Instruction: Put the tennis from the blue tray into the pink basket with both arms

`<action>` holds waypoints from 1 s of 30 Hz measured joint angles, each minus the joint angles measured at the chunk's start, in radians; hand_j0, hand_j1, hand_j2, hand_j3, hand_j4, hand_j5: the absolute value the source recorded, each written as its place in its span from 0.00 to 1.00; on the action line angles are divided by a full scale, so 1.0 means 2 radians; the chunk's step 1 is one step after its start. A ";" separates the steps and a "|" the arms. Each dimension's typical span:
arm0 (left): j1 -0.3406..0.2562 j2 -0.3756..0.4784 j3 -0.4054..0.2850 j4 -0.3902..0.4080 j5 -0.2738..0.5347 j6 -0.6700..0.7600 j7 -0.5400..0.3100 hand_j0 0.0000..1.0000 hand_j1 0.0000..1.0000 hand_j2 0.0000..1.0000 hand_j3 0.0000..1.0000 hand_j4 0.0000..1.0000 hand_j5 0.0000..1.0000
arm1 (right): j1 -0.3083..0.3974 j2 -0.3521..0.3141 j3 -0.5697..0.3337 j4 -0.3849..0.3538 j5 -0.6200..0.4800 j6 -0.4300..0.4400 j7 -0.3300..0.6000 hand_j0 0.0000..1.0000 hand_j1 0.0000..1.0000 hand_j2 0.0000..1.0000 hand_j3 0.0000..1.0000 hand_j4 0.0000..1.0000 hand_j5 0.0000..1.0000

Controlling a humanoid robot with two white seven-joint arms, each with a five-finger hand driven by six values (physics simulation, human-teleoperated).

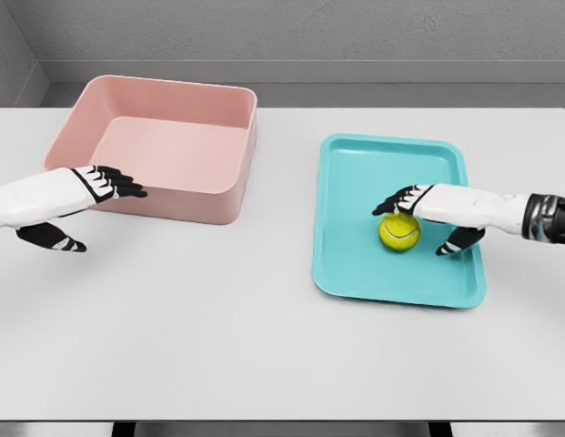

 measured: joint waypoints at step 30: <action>0.003 0.000 0.000 0.002 0.000 0.000 0.000 1.00 1.00 1.00 1.00 1.00 1.00 | -0.007 0.024 -0.001 0.004 0.003 0.000 0.008 1.00 1.00 1.00 1.00 1.00 1.00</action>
